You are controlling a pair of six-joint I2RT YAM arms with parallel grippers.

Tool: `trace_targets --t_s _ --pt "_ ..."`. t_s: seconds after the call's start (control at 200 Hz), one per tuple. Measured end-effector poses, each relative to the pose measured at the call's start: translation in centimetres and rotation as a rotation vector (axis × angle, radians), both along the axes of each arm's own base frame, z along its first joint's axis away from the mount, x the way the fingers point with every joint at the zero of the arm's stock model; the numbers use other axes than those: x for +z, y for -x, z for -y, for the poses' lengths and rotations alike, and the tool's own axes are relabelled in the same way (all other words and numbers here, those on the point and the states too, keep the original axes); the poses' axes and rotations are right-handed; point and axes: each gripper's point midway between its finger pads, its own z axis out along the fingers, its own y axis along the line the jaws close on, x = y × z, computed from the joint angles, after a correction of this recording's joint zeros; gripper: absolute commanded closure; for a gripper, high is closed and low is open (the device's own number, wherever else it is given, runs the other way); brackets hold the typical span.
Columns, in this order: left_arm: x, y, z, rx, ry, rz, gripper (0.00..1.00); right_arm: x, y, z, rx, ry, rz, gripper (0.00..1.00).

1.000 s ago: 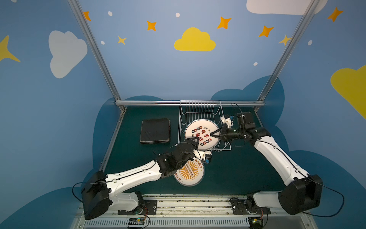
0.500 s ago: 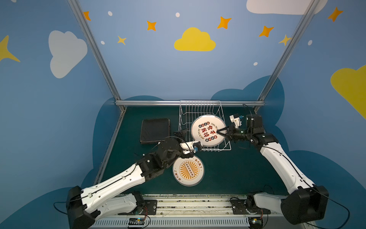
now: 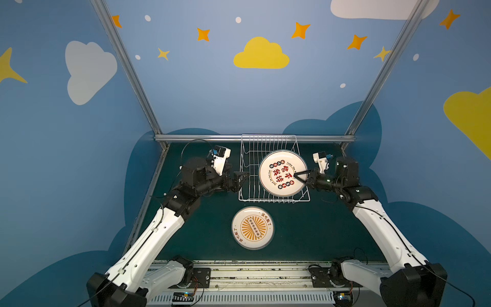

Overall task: Unload the plates from the dish rack
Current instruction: 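Reach the left gripper back to the plate rim beside the right gripper, then hold the printed plate upright above the rack with both grippers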

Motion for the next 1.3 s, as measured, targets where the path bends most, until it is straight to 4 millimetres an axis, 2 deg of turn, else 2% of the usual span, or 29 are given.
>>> trace_targets --t_s 0.095,0.265,0.581,0.711,0.841,0.966,1.111,1.302 --pt "-1.4 -0.7 1.8 -0.068 0.057 -0.143 0.01 0.4 0.1 0.0 0.010 0.003 0.037 1.00" --pt "-1.8 -1.9 4.7 -0.184 0.145 -0.295 0.01 0.4 0.4 -0.3 0.042 0.002 0.072 1.00" --pt "-3.5 -3.4 7.5 -0.318 0.190 -0.454 0.03 0.7 1.1 -1.0 0.123 -0.008 0.116 1.00" --pt "-2.4 -3.8 8.4 -0.377 0.182 -0.444 0.15 0.2 1.3 -1.2 0.150 -0.004 0.111 1.00" --pt "-1.5 -3.5 9.1 -0.442 0.173 -0.431 0.25 0.0 1.4 -1.3 0.161 -0.003 0.106 1.00" --pt "-1.4 -3.0 9.5 -0.493 0.139 -0.428 0.34 -0.1 1.5 -1.4 0.172 -0.006 0.102 1.00" --pt "-1.9 -2.9 9.5 -0.510 0.088 -0.439 0.54 -0.1 1.8 -1.7 0.195 -0.011 0.101 1.00" --pt "-3.0 -2.5 9.7 -0.533 0.049 -0.482 0.55 -0.1 2.1 -2.1 0.213 -0.013 0.104 1.00"
